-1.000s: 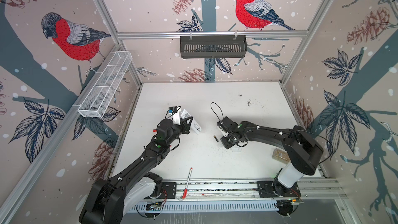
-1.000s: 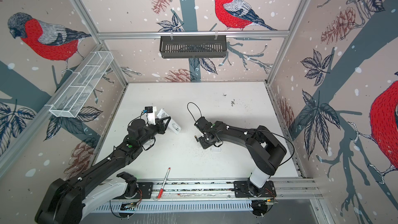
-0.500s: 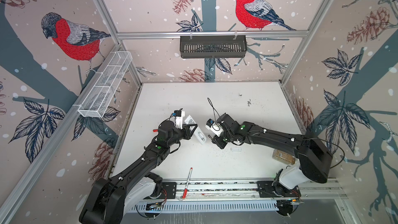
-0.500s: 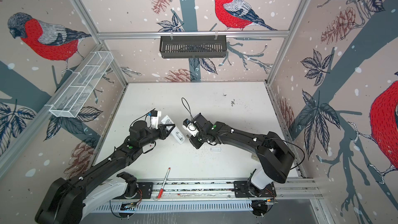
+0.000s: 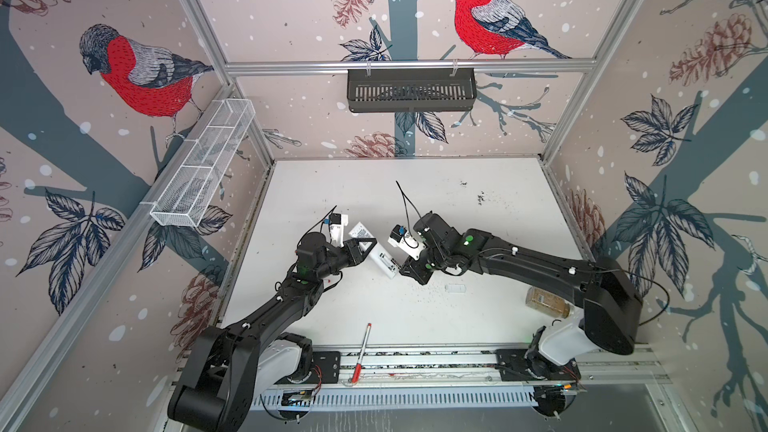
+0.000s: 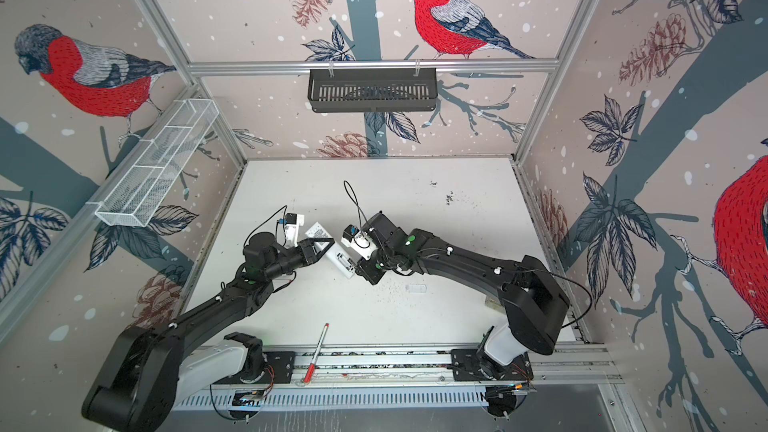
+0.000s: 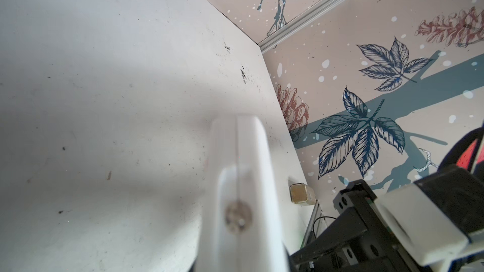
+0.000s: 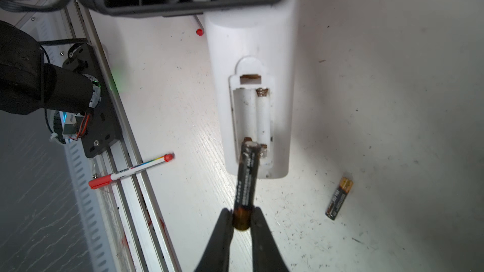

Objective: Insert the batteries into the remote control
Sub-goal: 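Carry the battery to the remote's open compartment while the left gripper holds the remote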

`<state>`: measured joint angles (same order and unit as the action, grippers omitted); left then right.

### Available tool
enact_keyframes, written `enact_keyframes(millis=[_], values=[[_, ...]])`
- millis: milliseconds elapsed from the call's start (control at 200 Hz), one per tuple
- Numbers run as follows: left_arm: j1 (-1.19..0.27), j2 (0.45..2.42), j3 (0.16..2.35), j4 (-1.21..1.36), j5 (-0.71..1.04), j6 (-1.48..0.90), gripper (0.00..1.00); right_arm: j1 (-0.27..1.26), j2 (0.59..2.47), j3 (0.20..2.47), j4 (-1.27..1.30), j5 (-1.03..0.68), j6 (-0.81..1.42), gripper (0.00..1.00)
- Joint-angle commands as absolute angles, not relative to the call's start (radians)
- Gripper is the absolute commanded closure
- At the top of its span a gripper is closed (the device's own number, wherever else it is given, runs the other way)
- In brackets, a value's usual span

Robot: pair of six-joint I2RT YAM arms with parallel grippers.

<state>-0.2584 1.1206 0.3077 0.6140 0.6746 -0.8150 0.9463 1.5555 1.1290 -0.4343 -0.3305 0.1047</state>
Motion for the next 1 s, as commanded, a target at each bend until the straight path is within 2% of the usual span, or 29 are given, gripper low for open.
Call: enact_keyframes(millis=[0,210,996], values=[[-0.241,1.136,0.295,0.791,0.745,-0.890,1.00,0.948,1.588,1.171,-0.506,-0.368,0.121,0.82],[-0.232,1.159,0.301,0.797,0.776,-0.911,1.00,0.939,1.677,1.256,-0.602,-0.331,0.135,0.82],[-0.221,1.280,0.301,0.942,0.864,-0.966,1.00,0.925,1.749,1.377,-0.626,-0.294,0.163,0.84]])
